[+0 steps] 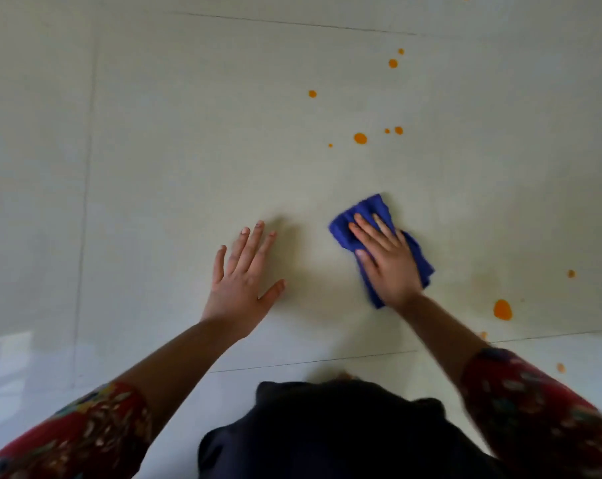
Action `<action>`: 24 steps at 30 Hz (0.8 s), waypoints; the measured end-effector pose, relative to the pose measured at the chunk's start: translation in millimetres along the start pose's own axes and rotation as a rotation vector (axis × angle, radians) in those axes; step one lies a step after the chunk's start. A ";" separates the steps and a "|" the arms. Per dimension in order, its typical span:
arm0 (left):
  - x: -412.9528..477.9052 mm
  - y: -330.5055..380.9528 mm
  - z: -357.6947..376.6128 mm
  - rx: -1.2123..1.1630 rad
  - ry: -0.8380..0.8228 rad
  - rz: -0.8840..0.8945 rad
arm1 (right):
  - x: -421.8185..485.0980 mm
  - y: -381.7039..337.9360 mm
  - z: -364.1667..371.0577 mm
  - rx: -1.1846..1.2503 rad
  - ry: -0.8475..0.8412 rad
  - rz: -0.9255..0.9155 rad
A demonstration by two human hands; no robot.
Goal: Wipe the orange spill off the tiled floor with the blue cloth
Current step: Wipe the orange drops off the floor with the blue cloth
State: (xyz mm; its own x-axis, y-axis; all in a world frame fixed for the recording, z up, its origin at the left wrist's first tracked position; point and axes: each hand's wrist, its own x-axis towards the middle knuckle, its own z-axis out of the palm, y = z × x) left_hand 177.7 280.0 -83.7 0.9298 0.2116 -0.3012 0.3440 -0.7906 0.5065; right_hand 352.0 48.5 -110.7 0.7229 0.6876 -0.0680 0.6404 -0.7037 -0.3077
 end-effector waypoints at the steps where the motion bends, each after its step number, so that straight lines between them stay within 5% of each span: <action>1: 4.6 8.1 2.5 0.004 -0.002 0.026 | 2.7 -14.4 7.1 0.034 0.051 0.043; 7: 34.4 35.8 -1.1 -0.011 0.045 0.017 | -82.7 -19.8 13.9 0.044 -0.141 -0.248; 13: 37.5 57.7 17.5 -0.058 0.042 0.011 | -32.1 7.9 1.2 0.036 0.122 0.397; 19: 41.0 86.3 29.2 0.009 -0.054 0.154 | -144.1 -10.5 16.3 0.063 -0.015 0.098; 24: 57.8 99.5 47.8 0.087 -0.145 0.336 | -130.1 34.4 -2.5 0.066 0.151 0.564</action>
State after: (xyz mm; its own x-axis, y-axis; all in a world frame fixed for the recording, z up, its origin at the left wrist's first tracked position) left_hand 259.5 186.1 -89.4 0.9586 -0.1462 -0.2444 0.0051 -0.8492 0.5281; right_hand 280.6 -65.6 -110.1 0.9794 0.1732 -0.1042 0.1316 -0.9376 -0.3220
